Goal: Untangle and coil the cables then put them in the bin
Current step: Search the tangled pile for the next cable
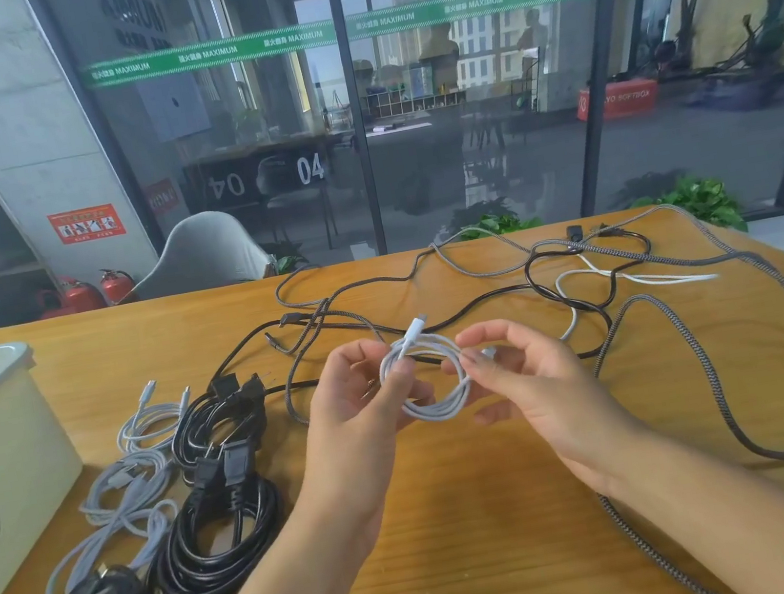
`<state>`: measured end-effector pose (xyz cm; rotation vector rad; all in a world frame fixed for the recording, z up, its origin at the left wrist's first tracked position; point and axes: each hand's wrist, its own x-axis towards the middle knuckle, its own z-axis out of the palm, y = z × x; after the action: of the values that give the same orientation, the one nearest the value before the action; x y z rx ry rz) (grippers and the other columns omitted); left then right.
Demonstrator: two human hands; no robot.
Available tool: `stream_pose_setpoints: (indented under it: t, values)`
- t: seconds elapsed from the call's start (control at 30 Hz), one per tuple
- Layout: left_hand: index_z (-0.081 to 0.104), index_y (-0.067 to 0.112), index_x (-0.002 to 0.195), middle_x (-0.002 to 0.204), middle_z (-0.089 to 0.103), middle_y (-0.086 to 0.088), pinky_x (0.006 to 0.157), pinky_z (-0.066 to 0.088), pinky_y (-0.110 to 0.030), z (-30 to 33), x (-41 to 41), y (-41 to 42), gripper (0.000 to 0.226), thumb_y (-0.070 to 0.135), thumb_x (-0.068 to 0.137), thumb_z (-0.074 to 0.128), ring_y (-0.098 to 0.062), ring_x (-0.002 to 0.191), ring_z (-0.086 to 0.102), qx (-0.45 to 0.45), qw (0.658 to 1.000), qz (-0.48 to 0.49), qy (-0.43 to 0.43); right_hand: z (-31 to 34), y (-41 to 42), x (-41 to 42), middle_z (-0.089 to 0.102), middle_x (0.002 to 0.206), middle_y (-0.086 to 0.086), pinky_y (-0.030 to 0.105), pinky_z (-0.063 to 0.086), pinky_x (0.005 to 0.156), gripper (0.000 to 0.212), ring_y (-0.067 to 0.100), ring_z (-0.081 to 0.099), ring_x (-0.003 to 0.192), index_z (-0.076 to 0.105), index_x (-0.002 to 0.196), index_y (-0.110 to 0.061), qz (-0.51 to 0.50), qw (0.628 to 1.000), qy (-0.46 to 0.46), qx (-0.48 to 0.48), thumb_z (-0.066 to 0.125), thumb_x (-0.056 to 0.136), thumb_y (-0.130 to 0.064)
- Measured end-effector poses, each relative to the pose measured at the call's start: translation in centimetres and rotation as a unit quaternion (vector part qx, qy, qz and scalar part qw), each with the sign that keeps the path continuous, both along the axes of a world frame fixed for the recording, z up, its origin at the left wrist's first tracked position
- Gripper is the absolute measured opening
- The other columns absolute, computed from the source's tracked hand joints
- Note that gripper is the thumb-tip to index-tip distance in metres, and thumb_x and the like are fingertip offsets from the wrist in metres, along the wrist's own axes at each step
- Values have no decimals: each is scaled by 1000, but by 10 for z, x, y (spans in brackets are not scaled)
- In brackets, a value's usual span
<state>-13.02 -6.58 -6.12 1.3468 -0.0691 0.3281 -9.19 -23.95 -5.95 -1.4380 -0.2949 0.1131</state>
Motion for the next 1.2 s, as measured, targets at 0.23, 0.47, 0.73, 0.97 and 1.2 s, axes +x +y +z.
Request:
stream_pose_setpoints:
  t: [0.23, 0.47, 0.73, 0.97, 1.2]
  values:
    - [69, 31, 126, 85, 68, -3, 77, 50, -34, -3, 0, 0, 28, 23, 100, 66, -16, 74, 59, 98, 995, -27, 3, -3, 2, 1, 79, 95, 12, 32, 62, 70, 40, 18, 72, 83, 69, 105, -4, -34, 998, -48, -23, 80, 78, -33]
    - [75, 20, 108, 76, 66, 2, 63, 48, -21, 0, -3, -4, 17, 18, 104, 59, -11, 65, 56, 138, 990, 3, -7, -4, 6, -3, 80, 91, 9, 40, 65, 75, 19, 27, 78, 84, 73, 103, -10, -81, 995, -62, -6, 74, 91, -25]
    - [73, 24, 105, 75, 68, 6, 72, 55, -28, 5, -4, -8, 16, 22, 105, 58, -9, 68, 66, 163, 986, 35, -12, 2, 9, -7, 79, 89, 9, 31, 63, 71, 9, 23, 77, 84, 71, 96, -9, -163, 982, -75, 53, 70, 97, -18]
    - [73, 22, 105, 74, 67, 6, 86, 60, -49, 10, -7, -10, 15, 20, 105, 59, -9, 70, 67, 165, 986, 23, -21, 5, 9, -6, 79, 85, 9, 31, 64, 70, 14, 21, 76, 77, 72, 99, -8, -206, 974, -62, 67, 73, 94, -20]
    - [73, 20, 105, 74, 68, 5, 81, 59, -51, 10, -9, -9, 14, 20, 104, 59, -9, 62, 64, 153, 987, 31, -21, 1, 10, -4, 78, 81, 11, 34, 64, 67, 23, 28, 76, 75, 66, 101, -8, -187, 981, -40, 32, 78, 90, -24]
